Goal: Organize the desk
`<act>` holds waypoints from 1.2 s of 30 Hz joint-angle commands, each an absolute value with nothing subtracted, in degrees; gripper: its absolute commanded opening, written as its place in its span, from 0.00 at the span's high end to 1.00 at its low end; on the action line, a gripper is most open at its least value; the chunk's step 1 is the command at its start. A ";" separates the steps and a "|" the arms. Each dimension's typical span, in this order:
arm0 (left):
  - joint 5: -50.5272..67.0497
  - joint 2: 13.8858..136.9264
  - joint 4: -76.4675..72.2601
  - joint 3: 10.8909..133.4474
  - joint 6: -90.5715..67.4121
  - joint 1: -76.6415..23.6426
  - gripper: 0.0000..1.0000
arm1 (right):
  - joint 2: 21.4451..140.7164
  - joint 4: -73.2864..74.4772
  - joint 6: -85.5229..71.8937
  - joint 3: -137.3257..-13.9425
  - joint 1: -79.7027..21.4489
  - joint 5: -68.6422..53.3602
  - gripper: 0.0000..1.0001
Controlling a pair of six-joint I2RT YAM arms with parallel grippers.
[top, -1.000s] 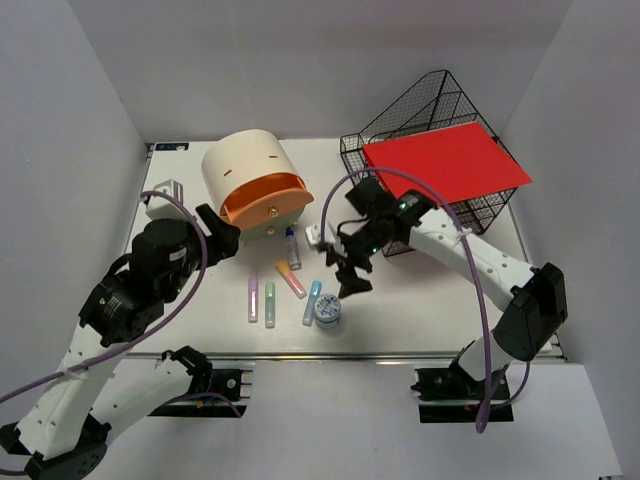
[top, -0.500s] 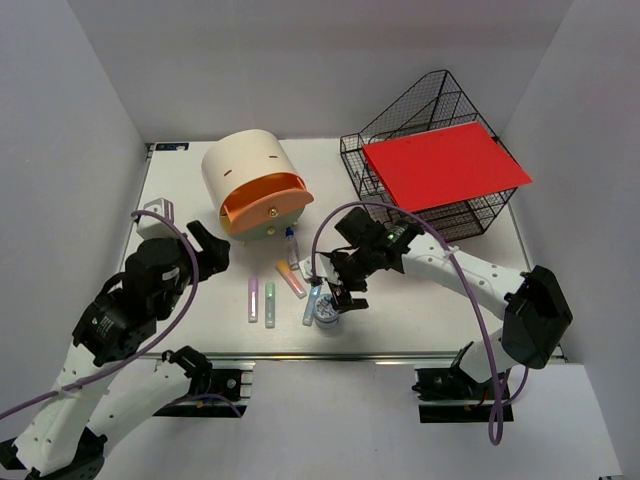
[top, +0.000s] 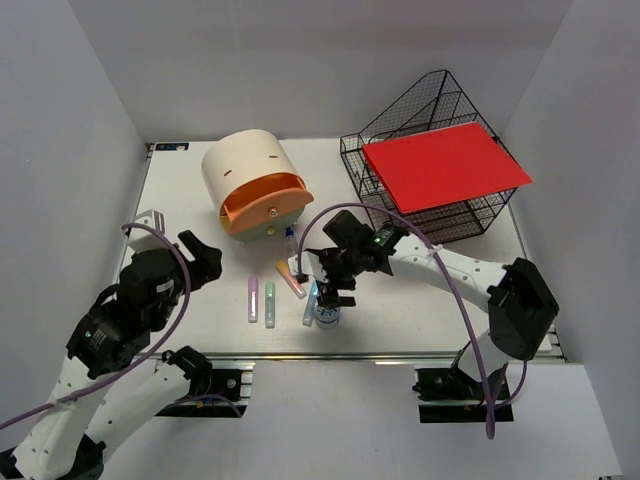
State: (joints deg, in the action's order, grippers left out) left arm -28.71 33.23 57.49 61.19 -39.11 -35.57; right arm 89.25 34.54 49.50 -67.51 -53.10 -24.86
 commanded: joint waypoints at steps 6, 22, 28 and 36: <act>-29.97 31.64 60.03 60.47 -40.69 -35.33 0.18 | 92.02 32.60 47.90 -70.31 -54.40 -21.97 0.11; -28.92 31.38 59.68 60.56 -41.22 -35.33 0.18 | 91.14 36.04 49.31 -67.77 -56.16 -24.44 0.11; -29.00 31.20 60.20 60.65 -41.57 -35.33 0.18 | 91.76 34.81 49.04 -66.10 -57.22 -22.50 0.11; -28.39 31.64 59.06 60.29 -41.57 -35.33 0.18 | 91.23 33.14 48.34 -63.81 -58.54 -18.91 0.11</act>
